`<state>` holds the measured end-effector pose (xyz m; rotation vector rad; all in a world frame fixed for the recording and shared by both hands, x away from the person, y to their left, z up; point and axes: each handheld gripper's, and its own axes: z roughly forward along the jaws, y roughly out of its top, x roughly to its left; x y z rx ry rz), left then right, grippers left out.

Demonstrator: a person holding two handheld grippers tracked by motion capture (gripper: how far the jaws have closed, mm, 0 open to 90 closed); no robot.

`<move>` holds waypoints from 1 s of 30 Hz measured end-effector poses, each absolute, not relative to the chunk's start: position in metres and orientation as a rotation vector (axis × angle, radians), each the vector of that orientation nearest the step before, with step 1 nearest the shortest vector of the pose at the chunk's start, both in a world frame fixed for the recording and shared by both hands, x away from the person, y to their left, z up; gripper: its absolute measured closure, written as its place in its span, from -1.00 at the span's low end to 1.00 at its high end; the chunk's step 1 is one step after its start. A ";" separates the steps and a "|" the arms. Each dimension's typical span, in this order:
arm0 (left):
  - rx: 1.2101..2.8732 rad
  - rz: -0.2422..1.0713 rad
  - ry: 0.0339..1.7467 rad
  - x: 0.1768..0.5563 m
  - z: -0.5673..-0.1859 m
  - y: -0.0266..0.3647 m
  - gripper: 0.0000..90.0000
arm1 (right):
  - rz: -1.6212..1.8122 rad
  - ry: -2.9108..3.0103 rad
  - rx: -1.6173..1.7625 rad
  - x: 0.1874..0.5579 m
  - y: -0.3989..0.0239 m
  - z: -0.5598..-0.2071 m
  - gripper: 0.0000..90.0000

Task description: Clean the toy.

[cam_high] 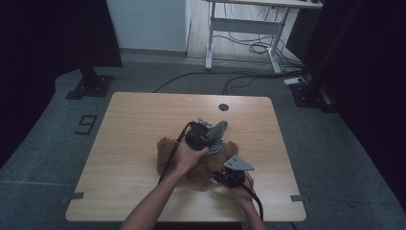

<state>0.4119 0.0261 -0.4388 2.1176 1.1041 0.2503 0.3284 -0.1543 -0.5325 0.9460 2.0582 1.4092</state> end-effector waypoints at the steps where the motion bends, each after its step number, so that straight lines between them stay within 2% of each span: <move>1: 2.109 0.254 1.122 0.410 -0.438 0.035 0.76 | 1.413 2.057 0.953 0.329 -0.155 -0.533 0.20; 6: 2.038 0.211 1.166 0.399 -0.442 0.083 0.76 | 1.417 2.051 0.955 0.329 -0.155 -0.533 0.20; 13: 1.966 0.272 1.232 0.388 -0.439 0.138 0.75 | 1.427 2.046 0.970 0.330 -0.155 -0.533 0.19; 20: 1.911 0.277 1.326 0.380 -0.455 0.186 0.75 | 1.445 2.049 0.979 0.332 -0.157 -0.534 0.19; 26: 1.899 0.185 1.399 0.374 -0.486 0.211 0.74 | 1.452 2.052 0.987 0.332 -0.158 -0.534 0.19; 30: 1.870 0.062 1.414 0.370 -0.505 0.209 0.73 | 1.465 2.057 0.994 0.333 -0.159 -0.534 0.19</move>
